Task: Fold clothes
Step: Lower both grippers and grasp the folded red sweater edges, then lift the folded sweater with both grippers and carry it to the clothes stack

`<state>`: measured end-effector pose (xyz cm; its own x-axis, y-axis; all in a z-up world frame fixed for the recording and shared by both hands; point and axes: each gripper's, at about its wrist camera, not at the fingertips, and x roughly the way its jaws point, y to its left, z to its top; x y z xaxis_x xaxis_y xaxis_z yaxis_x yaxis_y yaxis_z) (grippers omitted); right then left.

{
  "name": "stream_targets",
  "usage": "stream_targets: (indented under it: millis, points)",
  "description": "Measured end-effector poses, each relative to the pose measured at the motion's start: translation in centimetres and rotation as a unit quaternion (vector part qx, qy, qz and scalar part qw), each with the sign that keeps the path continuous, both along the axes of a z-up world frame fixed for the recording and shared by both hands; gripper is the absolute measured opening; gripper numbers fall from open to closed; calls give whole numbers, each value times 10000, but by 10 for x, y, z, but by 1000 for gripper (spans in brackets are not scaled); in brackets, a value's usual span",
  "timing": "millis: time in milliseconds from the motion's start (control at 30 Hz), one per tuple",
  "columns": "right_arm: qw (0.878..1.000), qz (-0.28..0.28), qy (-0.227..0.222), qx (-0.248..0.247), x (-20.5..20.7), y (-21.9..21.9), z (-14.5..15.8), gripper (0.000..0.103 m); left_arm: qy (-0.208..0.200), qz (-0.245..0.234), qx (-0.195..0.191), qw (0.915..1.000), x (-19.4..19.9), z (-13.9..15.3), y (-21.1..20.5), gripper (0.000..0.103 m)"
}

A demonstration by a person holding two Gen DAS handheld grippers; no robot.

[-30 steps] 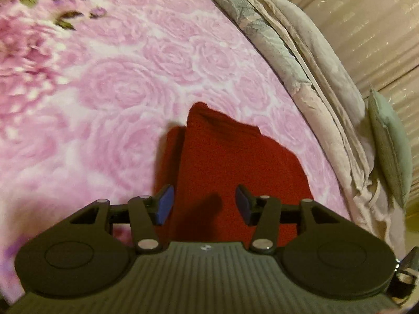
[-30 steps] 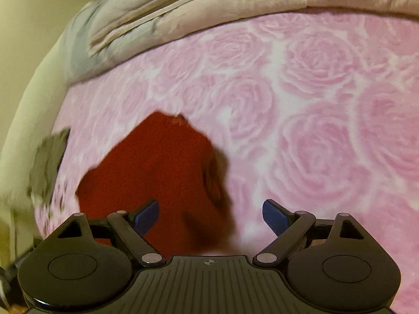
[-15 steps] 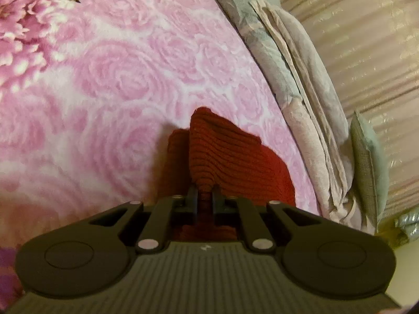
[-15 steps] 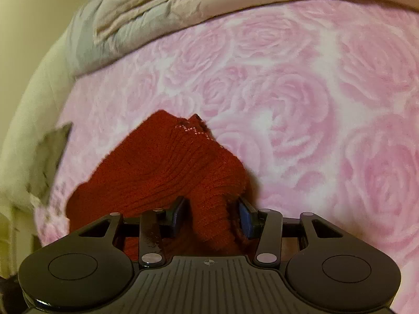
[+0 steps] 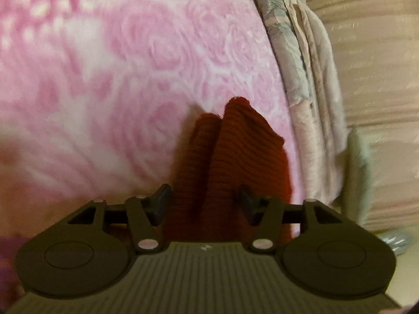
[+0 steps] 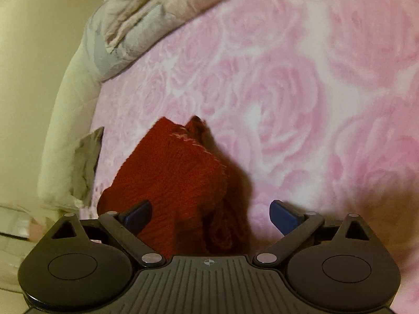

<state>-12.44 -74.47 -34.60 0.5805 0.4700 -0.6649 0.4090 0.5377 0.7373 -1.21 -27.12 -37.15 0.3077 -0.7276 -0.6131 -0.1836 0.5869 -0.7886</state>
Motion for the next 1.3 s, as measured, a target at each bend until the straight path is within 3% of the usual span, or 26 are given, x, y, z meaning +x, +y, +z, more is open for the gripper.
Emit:
stream_targets:
  millis: [133, 233, 300, 400, 467, 633, 767, 933, 1067, 1167, 1300]
  points:
    - [9997, 138, -64, 214, 14, 0, -15, 98, -10, 35, -271, 9996, 6, -14, -9, 61]
    - [9984, 443, -173, 300, 28, 5, -19, 98, -163, -164, -360, 9991, 11, -16, -17, 57]
    - [9969, 688, -238, 295, 35, 13, -20, 82, -180, -439, -313, 9984, 19, -18, -28, 41]
    - [9980, 393, -271, 407, 22, 19, -20, 73, -143, -742, -313, 9966, 32, -21, -39, 30]
    - [9982, 197, -293, 482, 13, 23, -19, 42, -133, -894, -336, 9953, 40, -20, -40, 26]
    - [9967, -296, -347, 668, -9, 32, -18, 30, -165, -1294, -247, 9911, 50, -3, -45, 22]
    - [9933, -711, -381, 826, -30, 39, -17, 28, -311, -1972, -26, 9799, 53, 27, -63, 22]
    - [9781, -1707, -312, 1149, -125, 34, 12, 27, -322, -3050, 78, 9518, 24, 73, -113, 22]
    - [9541, -2699, -336, 1254, -232, 21, 48, 28, -277, -3941, -80, 9186, -22, 113, -183, 22]
    - [9296, -3481, -455, 1125, -323, 6, 92, 28, -277, -4568, -409, 8882, -65, 142, -258, 22]
    - [8905, -4440, -715, 691, -438, -18, 154, 28, -421, -5426, -1016, 8327, -142, 187, -371, 22]
